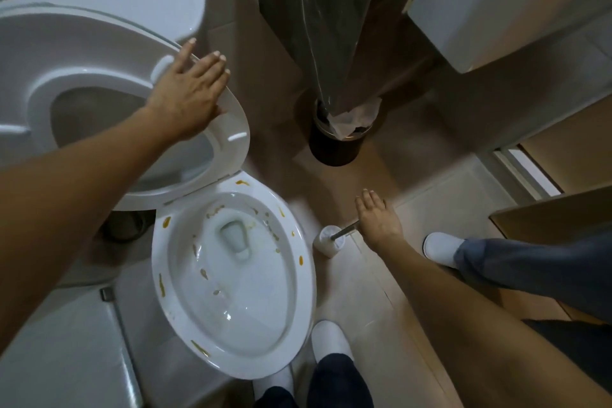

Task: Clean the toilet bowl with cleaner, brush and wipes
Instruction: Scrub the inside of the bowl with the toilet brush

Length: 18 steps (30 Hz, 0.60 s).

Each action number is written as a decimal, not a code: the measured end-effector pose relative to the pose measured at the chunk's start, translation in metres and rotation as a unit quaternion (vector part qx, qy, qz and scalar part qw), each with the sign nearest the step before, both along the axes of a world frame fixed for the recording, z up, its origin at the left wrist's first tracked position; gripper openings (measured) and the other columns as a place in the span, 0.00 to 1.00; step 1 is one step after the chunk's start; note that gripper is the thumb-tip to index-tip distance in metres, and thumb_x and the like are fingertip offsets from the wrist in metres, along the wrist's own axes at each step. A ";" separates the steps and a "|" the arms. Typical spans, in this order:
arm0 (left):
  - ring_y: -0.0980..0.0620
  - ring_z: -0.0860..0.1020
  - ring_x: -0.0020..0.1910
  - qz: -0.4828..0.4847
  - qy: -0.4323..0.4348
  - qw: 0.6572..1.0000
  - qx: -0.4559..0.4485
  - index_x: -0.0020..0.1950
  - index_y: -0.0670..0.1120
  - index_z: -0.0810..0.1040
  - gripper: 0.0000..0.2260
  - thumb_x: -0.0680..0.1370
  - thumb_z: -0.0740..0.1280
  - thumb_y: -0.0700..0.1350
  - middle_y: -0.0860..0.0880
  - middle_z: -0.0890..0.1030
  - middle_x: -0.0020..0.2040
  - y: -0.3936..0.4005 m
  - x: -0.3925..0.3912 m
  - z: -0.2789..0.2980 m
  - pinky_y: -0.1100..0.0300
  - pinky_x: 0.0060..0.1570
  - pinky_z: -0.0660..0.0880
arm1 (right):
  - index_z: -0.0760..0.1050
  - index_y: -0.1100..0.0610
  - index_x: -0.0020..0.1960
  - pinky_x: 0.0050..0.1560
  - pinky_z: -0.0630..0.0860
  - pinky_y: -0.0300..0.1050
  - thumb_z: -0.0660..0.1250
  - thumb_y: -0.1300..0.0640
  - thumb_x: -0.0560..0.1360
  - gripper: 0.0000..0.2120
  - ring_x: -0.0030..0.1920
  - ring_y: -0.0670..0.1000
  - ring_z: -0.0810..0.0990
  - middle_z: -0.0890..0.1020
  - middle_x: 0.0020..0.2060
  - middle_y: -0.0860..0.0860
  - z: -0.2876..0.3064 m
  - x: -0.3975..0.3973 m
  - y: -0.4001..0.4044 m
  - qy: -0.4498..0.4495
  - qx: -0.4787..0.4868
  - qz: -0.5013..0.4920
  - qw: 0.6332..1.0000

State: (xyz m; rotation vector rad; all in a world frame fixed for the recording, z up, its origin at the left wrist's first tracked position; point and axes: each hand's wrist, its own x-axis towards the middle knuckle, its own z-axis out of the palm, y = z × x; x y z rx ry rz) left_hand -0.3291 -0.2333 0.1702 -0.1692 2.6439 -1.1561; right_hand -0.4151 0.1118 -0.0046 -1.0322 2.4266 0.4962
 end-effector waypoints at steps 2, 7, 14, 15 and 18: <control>0.47 0.50 0.77 0.002 0.007 1.000 -0.003 0.77 0.42 0.51 0.29 0.81 0.45 0.58 0.43 0.54 0.78 0.000 -0.002 -0.003 0.44 0.69 0.31 | 0.52 0.59 0.77 0.70 0.59 0.52 0.65 0.48 0.77 0.36 0.76 0.57 0.54 0.54 0.76 0.57 -0.001 -0.003 -0.009 0.010 0.041 0.030 0.999; 0.47 0.50 0.77 0.009 0.023 1.000 0.010 0.77 0.41 0.53 0.30 0.80 0.45 0.58 0.43 0.55 0.77 -0.001 -0.005 -0.010 0.46 0.65 0.25 | 0.56 0.60 0.76 0.64 0.65 0.50 0.65 0.51 0.77 0.32 0.70 0.58 0.64 0.61 0.73 0.59 -0.003 -0.006 -0.020 0.029 0.082 0.036 0.996; 0.47 0.51 0.77 0.006 0.034 0.999 0.022 0.77 0.41 0.54 0.29 0.80 0.46 0.58 0.43 0.56 0.77 -0.004 -0.005 -0.010 0.46 0.68 0.29 | 0.61 0.64 0.73 0.57 0.74 0.47 0.63 0.66 0.77 0.26 0.63 0.59 0.75 0.73 0.64 0.58 0.014 -0.007 -0.008 0.009 0.039 -0.053 0.998; 0.47 0.51 0.77 0.009 0.035 0.999 0.023 0.77 0.41 0.54 0.29 0.81 0.46 0.58 0.43 0.56 0.77 -0.003 -0.005 -0.010 0.46 0.67 0.28 | 0.63 0.65 0.72 0.55 0.75 0.48 0.63 0.67 0.77 0.24 0.61 0.59 0.77 0.75 0.63 0.58 0.016 -0.007 -0.007 -0.008 0.028 -0.062 0.998; 0.47 0.50 0.77 0.017 0.034 0.999 0.027 0.77 0.42 0.54 0.30 0.81 0.46 0.58 0.43 0.55 0.77 -0.001 -0.006 -0.009 0.46 0.67 0.28 | 0.69 0.64 0.66 0.53 0.75 0.49 0.65 0.63 0.77 0.18 0.58 0.60 0.79 0.78 0.59 0.58 0.022 -0.001 -0.005 -0.048 0.011 -0.082 0.995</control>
